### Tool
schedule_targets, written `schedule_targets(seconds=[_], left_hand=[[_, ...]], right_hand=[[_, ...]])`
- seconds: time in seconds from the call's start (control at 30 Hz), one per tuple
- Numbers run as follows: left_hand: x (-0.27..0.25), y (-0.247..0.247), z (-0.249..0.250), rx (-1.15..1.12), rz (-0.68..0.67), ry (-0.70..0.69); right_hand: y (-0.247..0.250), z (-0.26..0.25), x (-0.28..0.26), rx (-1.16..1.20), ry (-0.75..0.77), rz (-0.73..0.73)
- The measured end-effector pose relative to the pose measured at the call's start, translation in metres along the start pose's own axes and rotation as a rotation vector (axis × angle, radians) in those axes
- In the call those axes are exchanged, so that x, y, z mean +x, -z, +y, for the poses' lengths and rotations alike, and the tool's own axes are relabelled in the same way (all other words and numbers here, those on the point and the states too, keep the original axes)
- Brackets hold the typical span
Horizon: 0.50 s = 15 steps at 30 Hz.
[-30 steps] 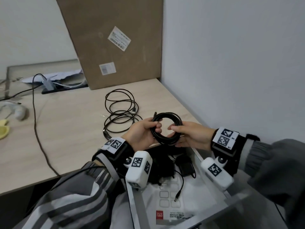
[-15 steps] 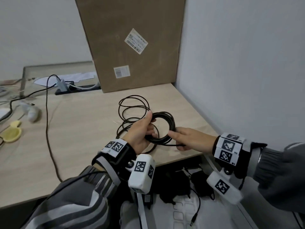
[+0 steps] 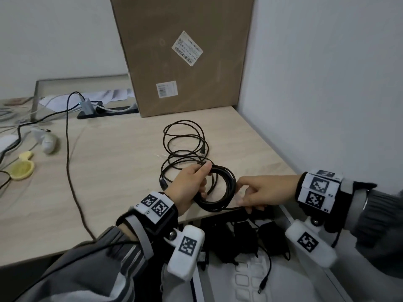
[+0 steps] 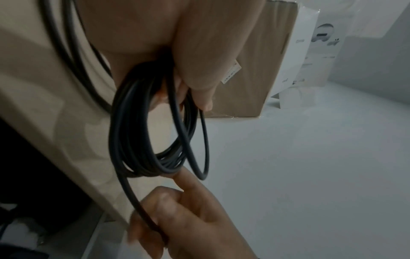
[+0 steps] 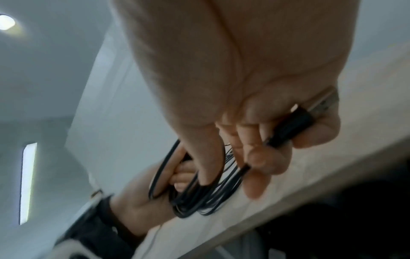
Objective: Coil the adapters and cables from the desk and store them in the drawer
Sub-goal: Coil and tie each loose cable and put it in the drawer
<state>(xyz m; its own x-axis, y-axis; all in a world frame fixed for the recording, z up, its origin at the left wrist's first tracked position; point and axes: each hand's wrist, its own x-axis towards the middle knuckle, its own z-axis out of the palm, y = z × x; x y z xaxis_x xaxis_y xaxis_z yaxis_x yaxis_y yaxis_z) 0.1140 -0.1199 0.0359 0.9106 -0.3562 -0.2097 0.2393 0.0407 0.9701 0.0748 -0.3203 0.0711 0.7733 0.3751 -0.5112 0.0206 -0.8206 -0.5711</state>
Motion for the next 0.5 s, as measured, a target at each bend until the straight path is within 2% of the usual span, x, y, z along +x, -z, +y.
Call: schedule_targets(seconds=[0.07, 0.13, 0.23, 0.33, 0.43, 0.5], left_hand=[[-0.008, 0.003, -0.005, -0.009, -0.005, 0.019], [-0.014, 0.002, -0.007, -0.029, -0.011, 0.009], [-0.016, 0.0, -0.004, -0.026, 0.025, -0.045], [-0.016, 0.003, -0.001, 0.005, 0.074, -0.1], [-0.021, 0.003, -0.004, 0.0, 0.075, -0.105], [-0.024, 0.0, -0.006, -0.04, 0.069, -0.096]], right_hand=[[-0.008, -0.001, -0.003, 0.204, -0.002, -0.033], [-0.014, -0.009, -0.006, 0.352, 0.024, 0.016], [-0.015, -0.025, -0.006, 0.35, 0.094, 0.078], [-0.02, -0.032, -0.002, 0.554, 0.064, 0.072], [-0.028, -0.035, 0.003, 0.632, 0.023, 0.179], [-0.033, -0.033, 0.006, 0.634, 0.051, 0.25]])
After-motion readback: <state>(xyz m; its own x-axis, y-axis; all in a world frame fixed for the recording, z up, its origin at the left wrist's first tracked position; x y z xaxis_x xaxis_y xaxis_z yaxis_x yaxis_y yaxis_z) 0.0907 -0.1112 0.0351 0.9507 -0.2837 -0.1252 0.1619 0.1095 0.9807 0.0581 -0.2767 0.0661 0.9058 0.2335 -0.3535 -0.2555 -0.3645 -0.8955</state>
